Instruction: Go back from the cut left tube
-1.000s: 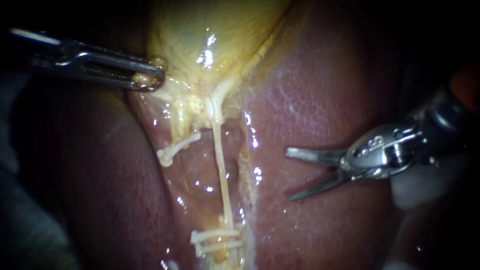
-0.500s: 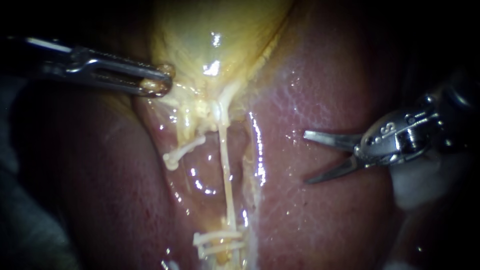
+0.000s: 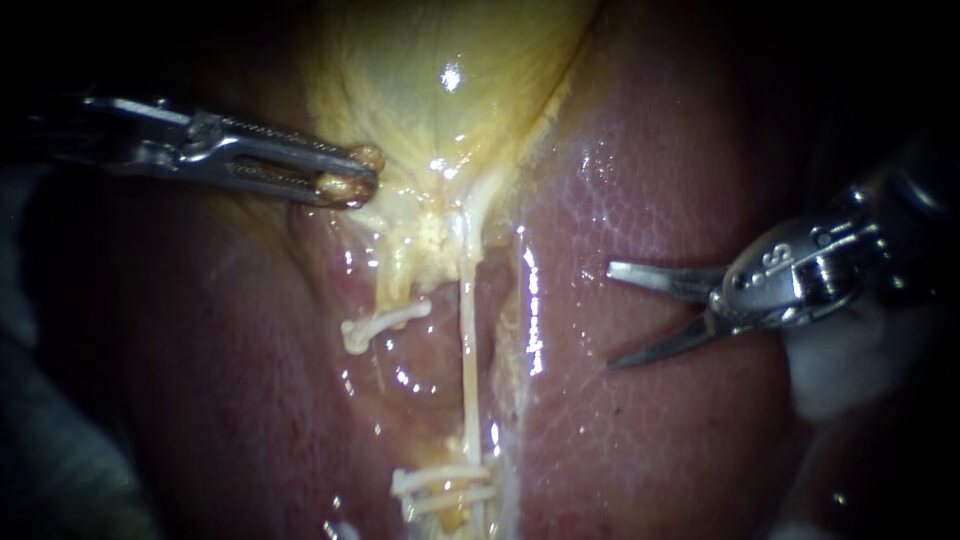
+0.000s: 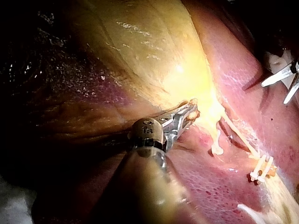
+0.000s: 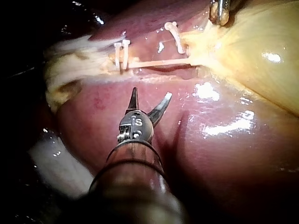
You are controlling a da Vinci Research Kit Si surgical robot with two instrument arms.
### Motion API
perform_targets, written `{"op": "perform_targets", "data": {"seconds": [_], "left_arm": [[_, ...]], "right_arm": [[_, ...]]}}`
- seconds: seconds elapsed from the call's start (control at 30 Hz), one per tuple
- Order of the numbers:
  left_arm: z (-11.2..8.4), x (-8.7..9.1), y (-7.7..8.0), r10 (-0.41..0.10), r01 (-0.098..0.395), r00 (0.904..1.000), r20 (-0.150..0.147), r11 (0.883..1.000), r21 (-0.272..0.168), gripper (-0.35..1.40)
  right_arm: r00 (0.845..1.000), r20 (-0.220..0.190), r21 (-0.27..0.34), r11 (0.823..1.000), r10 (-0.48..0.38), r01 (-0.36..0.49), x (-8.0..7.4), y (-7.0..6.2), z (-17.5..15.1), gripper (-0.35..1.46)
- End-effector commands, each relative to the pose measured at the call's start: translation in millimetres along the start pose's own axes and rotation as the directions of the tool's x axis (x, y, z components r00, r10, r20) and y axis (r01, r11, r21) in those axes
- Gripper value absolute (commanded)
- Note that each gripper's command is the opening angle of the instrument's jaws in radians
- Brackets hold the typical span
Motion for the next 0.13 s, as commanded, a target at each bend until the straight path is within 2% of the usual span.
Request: {"op": "perform_targets", "data": {"seconds": [0.03, 0.13], "left_arm": [[-0.2, 0.0, 0.0, 0.0, 0.0, 1.0, 0.001, 1.0, -0.001, -0.35], [-0.5, 0.2, 0.1, -0.001, 0.001, 1.0, 0.002, 1.0, -0.004, -0.35]], "right_arm": [[1.0, 0.0, 0.0, 1.0, 0.0, 0.0, 0.0, 0.0, 0.0, 1.45], [1.0, -0.002, 0.005, 1.0, 0.0, 0.0, 0.1, 0.0, 0.1, 1.45]]}}
